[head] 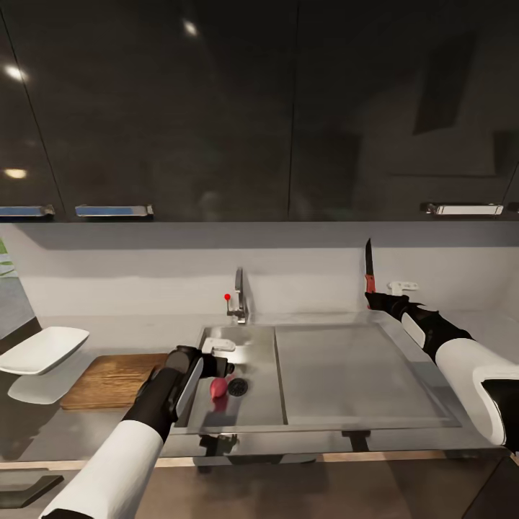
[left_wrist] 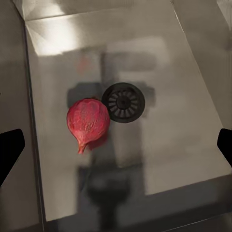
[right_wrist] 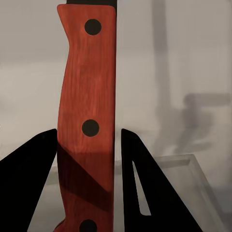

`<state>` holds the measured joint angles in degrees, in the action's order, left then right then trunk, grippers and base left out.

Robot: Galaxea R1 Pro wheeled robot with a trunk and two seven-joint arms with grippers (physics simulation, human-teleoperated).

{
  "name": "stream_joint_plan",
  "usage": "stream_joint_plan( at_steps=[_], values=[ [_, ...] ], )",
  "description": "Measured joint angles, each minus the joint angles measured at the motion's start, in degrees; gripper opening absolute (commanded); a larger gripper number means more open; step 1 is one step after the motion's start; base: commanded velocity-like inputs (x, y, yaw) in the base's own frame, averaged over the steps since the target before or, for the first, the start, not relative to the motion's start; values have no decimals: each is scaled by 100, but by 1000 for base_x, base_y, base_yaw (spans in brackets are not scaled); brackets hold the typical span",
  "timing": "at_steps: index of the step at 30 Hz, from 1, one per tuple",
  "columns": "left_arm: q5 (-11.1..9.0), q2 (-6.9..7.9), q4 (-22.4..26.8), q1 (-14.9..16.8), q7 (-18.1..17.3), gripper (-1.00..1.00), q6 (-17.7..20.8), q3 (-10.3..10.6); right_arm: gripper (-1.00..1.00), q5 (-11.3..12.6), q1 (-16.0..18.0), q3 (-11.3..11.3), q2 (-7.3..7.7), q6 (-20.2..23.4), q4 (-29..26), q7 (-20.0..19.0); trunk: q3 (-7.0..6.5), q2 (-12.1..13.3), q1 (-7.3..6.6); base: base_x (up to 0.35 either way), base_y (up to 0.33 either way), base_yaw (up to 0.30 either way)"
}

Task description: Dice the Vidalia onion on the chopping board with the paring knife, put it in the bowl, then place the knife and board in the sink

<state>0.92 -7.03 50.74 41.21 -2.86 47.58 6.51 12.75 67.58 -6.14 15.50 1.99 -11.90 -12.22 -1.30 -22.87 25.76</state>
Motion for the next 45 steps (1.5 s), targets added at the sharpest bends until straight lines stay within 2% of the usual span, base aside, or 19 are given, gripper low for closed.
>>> stream_joint_plan(
  at_steps=[4, 9, 22, 27, 37, 45],
  values=[
    [1, 7, -140, 0, 5, 100, -320, 0, -100, 1, 0, -1, 0, 2, 0, -1, 0, 0, 0, 0, 0, 0],
    [1, 6, -248, 0, 6, 100, -406, 0, -100, 1, 0, -2, 0, 2, 0, -1, 0, 0, 0, 0, 0, 0],
    [1, 24, -284, 0, 6, 100, -487, -9, -100, -3, 0, 0, 0, 16, 1, 7, 11, 0, 0, 0, 0, 0],
    [9, 34, -455, 0, 6, 100, -526, -12, -100, 1, 0, 0, 0, 18, 1, 3, 50, 1, 0, 0, 0, 0],
    [9, 35, -487, 0, 6, 100, -528, -10, -100, 1, 0, 0, 0, 21, 1, -119, 141, 1, 0, 6, 0, 0],
    [8, 35, -490, -2, 7, 100, -530, -10, -100, 1, -2, 0, 0, 17, 0, -124, 209, 5, -4, 187, 0, 0]
  ],
)
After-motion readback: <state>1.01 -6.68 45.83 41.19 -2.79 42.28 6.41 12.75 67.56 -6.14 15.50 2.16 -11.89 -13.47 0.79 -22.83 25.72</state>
